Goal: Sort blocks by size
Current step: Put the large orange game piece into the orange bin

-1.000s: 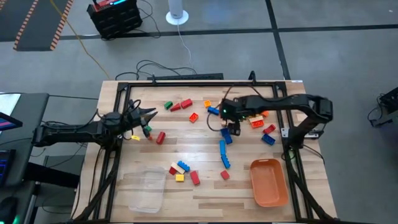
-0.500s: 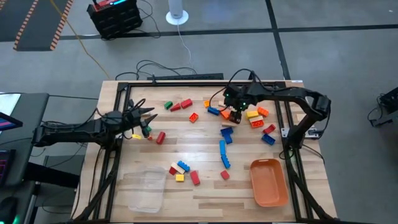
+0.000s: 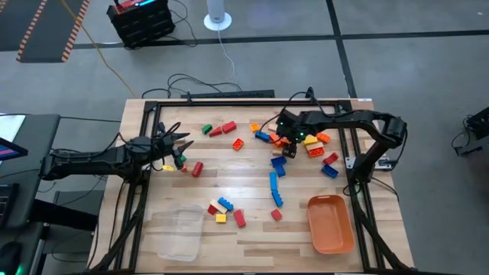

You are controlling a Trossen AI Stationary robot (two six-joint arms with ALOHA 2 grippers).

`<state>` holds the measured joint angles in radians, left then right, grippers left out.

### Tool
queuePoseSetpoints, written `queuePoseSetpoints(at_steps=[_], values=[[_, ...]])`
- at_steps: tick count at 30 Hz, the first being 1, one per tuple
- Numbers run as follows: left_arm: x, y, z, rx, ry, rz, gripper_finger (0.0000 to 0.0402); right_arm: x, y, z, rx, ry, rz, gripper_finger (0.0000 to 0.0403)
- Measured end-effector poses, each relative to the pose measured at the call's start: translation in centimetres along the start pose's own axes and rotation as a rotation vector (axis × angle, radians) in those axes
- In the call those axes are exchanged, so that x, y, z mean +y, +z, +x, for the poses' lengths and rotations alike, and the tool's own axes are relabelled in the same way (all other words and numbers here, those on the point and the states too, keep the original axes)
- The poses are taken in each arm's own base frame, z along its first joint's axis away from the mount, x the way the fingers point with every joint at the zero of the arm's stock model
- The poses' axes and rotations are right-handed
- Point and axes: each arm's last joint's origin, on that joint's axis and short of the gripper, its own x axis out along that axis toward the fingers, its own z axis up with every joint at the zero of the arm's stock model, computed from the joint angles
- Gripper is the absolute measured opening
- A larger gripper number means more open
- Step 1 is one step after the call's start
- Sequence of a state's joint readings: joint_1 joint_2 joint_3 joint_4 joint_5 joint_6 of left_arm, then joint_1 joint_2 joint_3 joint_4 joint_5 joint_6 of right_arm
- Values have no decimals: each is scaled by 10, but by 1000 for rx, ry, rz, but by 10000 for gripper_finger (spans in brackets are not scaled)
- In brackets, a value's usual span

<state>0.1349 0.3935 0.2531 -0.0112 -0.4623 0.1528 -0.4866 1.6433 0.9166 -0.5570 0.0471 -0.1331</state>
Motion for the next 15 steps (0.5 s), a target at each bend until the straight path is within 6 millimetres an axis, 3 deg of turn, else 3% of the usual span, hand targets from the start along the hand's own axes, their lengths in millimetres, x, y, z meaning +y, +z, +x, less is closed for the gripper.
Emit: queuePoseSetpoints(at_steps=[7,15], values=[[0,0,0,0,-1,1,142,-6,-1,5,0,-9,14,243],[0,0,0,0,-1,8,142,-7,-2,6,3,-10,1,114]])
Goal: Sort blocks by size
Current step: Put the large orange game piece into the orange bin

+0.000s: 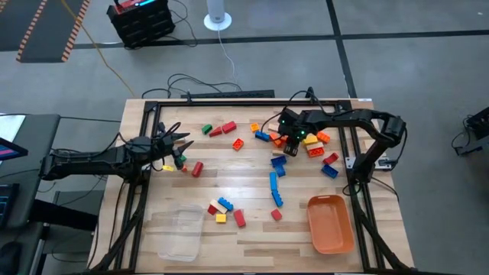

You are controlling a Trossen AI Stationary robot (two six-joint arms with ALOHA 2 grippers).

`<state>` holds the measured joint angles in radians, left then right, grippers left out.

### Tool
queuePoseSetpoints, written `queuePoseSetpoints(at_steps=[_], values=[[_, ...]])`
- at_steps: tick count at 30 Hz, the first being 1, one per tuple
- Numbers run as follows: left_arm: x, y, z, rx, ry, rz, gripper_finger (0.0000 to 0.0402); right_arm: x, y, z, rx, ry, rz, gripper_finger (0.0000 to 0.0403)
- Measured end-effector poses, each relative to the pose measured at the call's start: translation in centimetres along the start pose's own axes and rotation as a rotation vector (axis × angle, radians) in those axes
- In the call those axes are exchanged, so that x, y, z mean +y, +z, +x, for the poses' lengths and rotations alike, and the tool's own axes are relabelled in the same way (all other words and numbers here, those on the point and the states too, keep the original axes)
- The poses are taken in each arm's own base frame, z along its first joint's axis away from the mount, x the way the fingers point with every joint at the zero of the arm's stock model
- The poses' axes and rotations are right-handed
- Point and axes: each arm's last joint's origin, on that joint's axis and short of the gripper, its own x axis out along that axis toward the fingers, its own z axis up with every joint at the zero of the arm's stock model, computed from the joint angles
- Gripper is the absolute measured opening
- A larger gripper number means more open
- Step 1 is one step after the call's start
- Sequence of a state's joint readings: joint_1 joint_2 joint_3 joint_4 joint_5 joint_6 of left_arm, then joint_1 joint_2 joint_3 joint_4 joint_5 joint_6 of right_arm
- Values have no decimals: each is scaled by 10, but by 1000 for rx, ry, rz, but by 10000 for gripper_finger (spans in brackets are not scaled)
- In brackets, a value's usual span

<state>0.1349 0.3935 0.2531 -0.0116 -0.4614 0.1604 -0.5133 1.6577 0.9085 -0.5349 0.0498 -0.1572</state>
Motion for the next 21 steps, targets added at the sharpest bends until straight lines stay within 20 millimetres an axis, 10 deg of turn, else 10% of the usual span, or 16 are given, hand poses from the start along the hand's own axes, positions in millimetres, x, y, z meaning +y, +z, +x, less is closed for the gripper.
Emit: queuePoseSetpoints(at_steps=[12,21], values=[[0,-2,0,20,-3,-12,142,4,20,-32,75,20,20,133],[0,-2,0,21,-4,-45,142,64,26,-72,144,64,-82,116]])
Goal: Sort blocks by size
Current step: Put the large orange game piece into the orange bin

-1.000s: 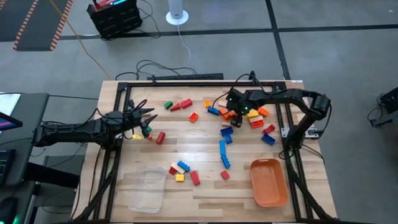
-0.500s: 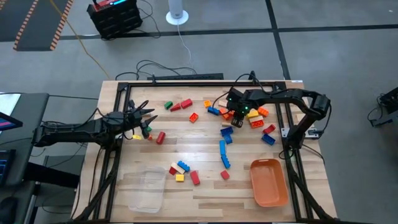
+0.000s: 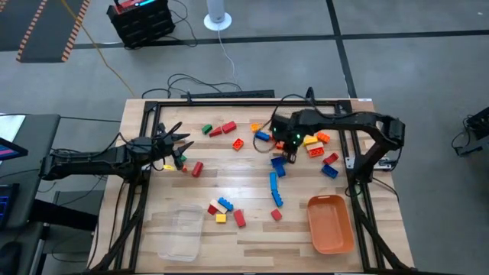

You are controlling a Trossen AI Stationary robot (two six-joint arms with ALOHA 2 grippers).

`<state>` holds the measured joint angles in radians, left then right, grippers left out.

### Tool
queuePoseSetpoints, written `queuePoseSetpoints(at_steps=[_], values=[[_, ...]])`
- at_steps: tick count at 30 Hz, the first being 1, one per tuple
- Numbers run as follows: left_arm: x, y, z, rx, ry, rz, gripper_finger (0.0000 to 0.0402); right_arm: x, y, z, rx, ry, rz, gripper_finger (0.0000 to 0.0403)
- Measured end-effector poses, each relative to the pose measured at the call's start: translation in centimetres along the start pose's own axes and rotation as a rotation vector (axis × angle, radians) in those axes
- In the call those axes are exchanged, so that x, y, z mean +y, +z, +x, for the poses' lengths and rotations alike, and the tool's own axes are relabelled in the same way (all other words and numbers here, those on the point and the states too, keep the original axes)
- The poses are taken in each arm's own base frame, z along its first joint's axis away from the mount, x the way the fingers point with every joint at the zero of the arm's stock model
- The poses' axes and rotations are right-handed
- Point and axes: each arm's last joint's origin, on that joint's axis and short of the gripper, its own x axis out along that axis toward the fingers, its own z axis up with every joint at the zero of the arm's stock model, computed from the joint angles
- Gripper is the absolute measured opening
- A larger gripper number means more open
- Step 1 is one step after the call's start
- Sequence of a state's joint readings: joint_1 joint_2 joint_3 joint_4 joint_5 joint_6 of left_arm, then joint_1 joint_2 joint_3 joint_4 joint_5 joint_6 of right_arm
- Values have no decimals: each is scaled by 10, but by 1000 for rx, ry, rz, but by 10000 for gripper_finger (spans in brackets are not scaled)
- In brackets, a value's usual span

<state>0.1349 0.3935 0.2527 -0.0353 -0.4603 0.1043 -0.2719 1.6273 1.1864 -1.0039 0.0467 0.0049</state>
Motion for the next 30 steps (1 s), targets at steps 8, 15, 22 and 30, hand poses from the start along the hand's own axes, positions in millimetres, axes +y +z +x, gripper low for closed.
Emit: queuePoseSetpoints(at_steps=[8,15,22,30], values=[[0,3,0,-33,4,-6,142,71,-38,-47,-42,53,102,130],[0,10,-1,-104,-33,-118,142,121,-87,-79,-34,113,296,123],[-7,11,-2,-107,-199,-197,142,179,-140,-86,48,143,380,130],[-10,10,-4,-99,-224,-210,142,231,-175,-53,86,-34,398,135]])
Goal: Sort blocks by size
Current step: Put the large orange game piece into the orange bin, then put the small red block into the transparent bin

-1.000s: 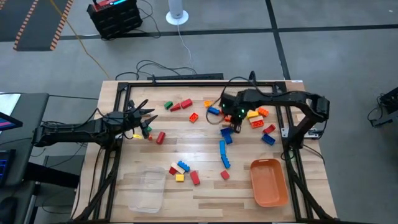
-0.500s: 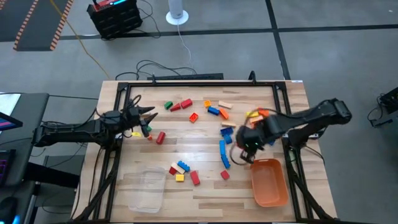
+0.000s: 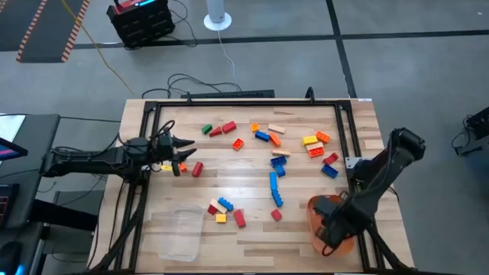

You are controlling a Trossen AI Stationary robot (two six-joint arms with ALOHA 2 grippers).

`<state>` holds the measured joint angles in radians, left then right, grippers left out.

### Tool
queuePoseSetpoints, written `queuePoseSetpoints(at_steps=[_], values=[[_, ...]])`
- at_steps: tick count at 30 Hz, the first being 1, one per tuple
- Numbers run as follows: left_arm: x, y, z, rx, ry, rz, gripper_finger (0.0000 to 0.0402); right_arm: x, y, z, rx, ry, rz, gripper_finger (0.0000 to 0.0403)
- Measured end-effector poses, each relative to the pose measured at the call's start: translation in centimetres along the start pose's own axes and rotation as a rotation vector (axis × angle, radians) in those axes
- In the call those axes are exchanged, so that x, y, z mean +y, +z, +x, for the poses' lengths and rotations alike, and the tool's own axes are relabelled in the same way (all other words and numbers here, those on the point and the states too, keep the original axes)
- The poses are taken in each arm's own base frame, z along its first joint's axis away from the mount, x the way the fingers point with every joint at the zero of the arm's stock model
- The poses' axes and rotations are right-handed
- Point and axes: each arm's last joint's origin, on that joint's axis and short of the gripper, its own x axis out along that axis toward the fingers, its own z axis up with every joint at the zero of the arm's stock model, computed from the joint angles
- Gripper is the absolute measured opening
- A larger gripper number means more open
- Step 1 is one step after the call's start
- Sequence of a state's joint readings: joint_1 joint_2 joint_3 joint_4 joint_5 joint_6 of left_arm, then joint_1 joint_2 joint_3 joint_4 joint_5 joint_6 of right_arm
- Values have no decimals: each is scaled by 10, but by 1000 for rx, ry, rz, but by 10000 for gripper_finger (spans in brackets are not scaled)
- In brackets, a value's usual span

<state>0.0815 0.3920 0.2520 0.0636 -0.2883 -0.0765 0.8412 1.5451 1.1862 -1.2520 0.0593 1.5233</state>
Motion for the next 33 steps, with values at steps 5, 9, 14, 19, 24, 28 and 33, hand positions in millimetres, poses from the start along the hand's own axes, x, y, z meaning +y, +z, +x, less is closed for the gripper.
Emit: queuePoseSetpoints(at_steps=[5,9,14,19,24,28,33], values=[[0,-3,0,34,2,1,142,12,0,20,43,-77,53,161],[0,-6,0,61,4,17,142,14,8,17,92,-68,90,191],[1,-8,0,79,6,33,142,19,25,-10,47,33,81,226],[1,-8,0,78,5,35,142,25,61,-30,-213,117,38,234],[1,-15,1,83,6,35,142,35,112,-5,-273,125,87,234],[1,-17,1,88,7,13,142,50,139,27,-145,163,77,234],[1,-19,1,114,10,-10,142,63,145,42,-12,133,102,234]])
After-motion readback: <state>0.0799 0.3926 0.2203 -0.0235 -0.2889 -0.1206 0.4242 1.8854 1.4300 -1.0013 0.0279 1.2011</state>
